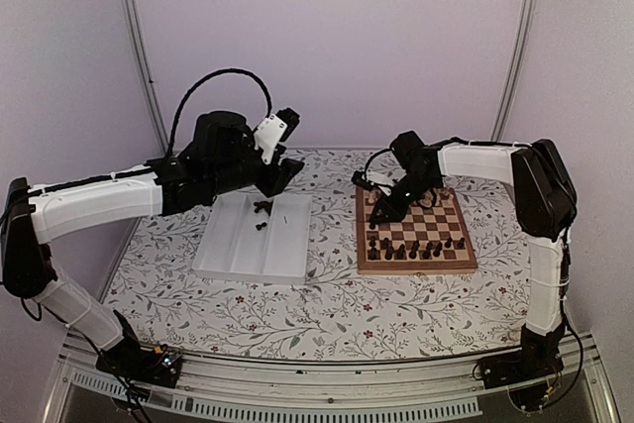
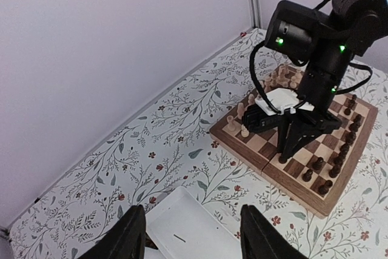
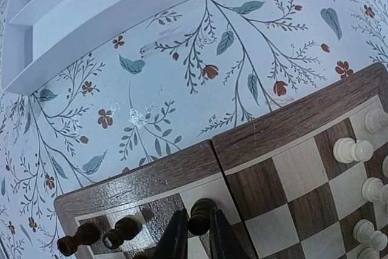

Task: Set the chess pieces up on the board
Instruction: Pick up the chess piece from the chessboard, then place the chess piece on the chessboard, then pick up the chess piece from the storage box, then place the chess piece on the chessboard.

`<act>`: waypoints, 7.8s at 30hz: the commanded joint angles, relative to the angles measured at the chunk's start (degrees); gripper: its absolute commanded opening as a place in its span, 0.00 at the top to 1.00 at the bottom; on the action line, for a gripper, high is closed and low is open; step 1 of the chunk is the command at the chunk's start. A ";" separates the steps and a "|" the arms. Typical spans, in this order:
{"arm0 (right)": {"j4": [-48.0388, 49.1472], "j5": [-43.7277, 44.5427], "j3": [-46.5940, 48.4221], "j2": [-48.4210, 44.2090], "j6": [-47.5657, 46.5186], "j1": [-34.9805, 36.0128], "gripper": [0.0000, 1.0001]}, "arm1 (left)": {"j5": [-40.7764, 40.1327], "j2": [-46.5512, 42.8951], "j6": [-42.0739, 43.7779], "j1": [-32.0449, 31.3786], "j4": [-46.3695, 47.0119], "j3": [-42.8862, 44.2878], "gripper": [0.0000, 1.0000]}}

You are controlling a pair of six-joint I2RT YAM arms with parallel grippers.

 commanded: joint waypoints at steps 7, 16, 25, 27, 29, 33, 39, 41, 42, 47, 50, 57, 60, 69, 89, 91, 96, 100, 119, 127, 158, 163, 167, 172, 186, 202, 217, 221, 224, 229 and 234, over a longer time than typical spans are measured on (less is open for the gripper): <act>-1.44 -0.37 1.81 1.17 -0.19 0.29 0.84 | 0.63 0.22 -0.07 -0.19 -1.54 2.11 0.45; -2.85 2.18 0.17 -3.46 -0.51 0.15 0.91 | 0.72 0.64 0.11 -0.20 -1.88 2.25 0.45; -5.19 3.26 -7.58 -17.92 -0.62 -3.54 0.92 | 0.76 1.15 0.15 -0.14 -1.97 2.21 0.45; -5.68 3.42 -10.29 -20.72 -0.71 -5.57 0.92 | 0.78 1.42 0.09 -0.28 -2.10 2.25 0.45; -5.81 3.63 -13.72 -24.29 -0.84 -7.72 0.92 | 0.84 1.66 0.06 -0.30 -2.06 2.27 0.45; -5.98 4.62 -22.31 -32.06 -1.94 -12.48 0.92 | 0.89 1.88 0.20 -0.33 -2.24 2.38 0.45; -7.00 4.35 -31.06 -42.58 -4.95 -18.61 0.93 | 0.53 2.48 0.35 -0.32 -2.30 2.46 0.45; -7.00 4.21 -33.50 -44.22 -6.36 -19.05 0.93 | 0.59 2.79 0.24 -0.32 -2.32 2.52 0.45; -6.94 4.16 -34.39 -44.74 -6.80 -19.06 0.93 | 0.65 2.91 0.21 -0.34 -2.39 2.55 0.45; -4.81 3.24 -37.18 -44.02 -8.22 -19.06 0.92 | 0.75 3.55 -0.06 -0.32 -2.72 2.81 0.45; -2.88 3.13 -38.09 -42.67 -8.28 -19.08 0.92 | 0.69 3.55 -0.05 -0.32 -2.69 2.82 0.45; -0.71 2.29 -39.10 -39.72 -8.35 -19.07 0.92 | 0.51 3.64 0.16 -0.32 -2.84 2.82 0.45; 0.00 2.10 -39.29 -38.41 -8.27 -19.09 0.92 | 0.54 3.73 0.25 -0.32 -2.90 2.91 0.45; 1.34 2.26 -39.50 -35.42 -8.53 -19.03 0.91 | 0.53 4.04 0.29 -0.32 -3.03 2.99 0.45; -0.69 2.56 -38.05 -32.52 -8.40 -19.07 0.74 | 0.53 4.96 0.21 -0.32 -4.03 3.61 0.44; -2.09 2.45 -36.95 -33.29 -8.07 -19.06 0.70 | -0.18 5.28 0.05 -0.32 -4.31 3.82 0.44; -7.59 0.72 -32.66 -37.01 -7.59 -19.10 0.66 | -7.39 7.38 -2.62 0.83 -7.95 6.24 0.43; -7.06 -2.47 -32.23 -40.83 -6.77 -19.09 0.63 | -9.75 10.56 -6.26 4.32 -13.27 10.10 0.46; 9.57 -7.61 -42.01 -46.84 -2.91 -19.13 0.63 | 5.59 31.95 -3.73 18.84 -34.75 24.53 0.56; 9.50 -7.50 -42.09 -46.29 -3.08 -19.15 0.63 | 7.58 35.50 -2.22 19.59 -40.41 26.49 0.55; 9.48 -6.80 -41.60 -46.06 -3.17 -19.14 0.62 | 11.63 40.33 -2.91 18.49 -49.80 30.79 0.86; 9.44 -5.90 -38.79 -47.45 -2.73 -19.11 0.62 | 12.67 34.69 -3.58 18.28 -51.01 30.73 0.88; 8.14 -9.31 -33.92 -47.04 -1.46 -19.09 0.58 | 19.57 28.16 -1.36 17.03 -45.21 28.68 0.89; 3.74 -17.32 -25.12 -40.40 1.13 -17.71 0.57 | 29.32 21.60 1.81 13.10 -34.92 24.95 0.90; -0.88 -24.23 -6.29 -25.90 3.60 1.35 0.57 | 45.50 14.37 0.43 1.69 -9.55 9.28 0.89; -2.03 -26.95 -1.64 -18.33 5.70 6.86 0.59 | 48.15 13.21 -4.61 0.19 1.34 5.32 0.88; -3.48 -29.80 -1.05 -17.24 4.71 7.90 0.94 | 48.13 13.59 -5.08 0.14 1.24 5.54 0.85; -3.76 -28.01 -1.09 -17.73 4.23 7.93 0.99 | 45.40 13.22 -4.85 0.05 0.67 5.31 0.72; -5.02 -23.38 -1.14 -18.64 2.83 7.65 1.00 | 42.86 12.44 -2.30 -0.11 -2.62 4.91 0.64; -9.51 -15.35 -1.09 -20.71 -1.03 4.04 1.00 | 37.84 10.58 3.28 -0.60 -8.23 4.85 0.59; -13.90 -6.31 -0.75 -20.70 -4.75 0.08 1.00 | 34.61 9.42 4.68 -0.59 -9.50 4.90 0.58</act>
